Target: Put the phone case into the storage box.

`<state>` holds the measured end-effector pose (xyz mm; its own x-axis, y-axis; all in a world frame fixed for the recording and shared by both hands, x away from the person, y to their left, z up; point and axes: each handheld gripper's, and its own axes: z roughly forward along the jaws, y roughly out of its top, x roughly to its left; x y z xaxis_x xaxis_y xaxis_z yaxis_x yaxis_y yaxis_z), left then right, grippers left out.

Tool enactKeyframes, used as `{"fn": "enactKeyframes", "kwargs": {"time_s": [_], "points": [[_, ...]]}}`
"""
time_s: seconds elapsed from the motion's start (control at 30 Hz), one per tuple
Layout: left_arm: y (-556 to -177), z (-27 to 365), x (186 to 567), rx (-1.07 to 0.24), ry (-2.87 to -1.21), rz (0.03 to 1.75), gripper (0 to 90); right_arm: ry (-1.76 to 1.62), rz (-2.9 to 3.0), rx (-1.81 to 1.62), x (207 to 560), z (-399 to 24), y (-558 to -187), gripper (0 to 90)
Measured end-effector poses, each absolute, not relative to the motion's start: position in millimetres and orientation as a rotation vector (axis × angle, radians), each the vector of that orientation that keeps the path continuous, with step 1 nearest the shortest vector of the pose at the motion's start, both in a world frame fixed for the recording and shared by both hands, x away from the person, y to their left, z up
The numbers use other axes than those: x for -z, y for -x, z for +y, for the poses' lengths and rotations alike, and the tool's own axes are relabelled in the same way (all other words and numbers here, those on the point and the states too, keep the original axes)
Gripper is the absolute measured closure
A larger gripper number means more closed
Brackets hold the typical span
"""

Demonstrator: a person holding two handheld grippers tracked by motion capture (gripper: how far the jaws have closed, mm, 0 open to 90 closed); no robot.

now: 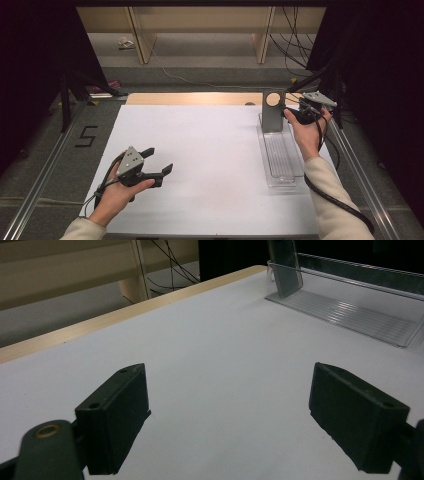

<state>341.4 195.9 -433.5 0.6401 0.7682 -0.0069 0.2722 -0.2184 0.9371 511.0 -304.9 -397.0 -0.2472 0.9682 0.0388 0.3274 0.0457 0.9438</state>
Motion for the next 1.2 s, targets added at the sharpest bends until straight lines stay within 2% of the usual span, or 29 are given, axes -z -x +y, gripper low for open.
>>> {"fn": "enactKeyframes", "kwargs": {"time_s": [1.2], "points": [[-341, 195, 432, -0.576, -1.78, 0.834, 15.7, -1.18, 1.826, -1.281, 387, -279, -450, 16.0]]}}
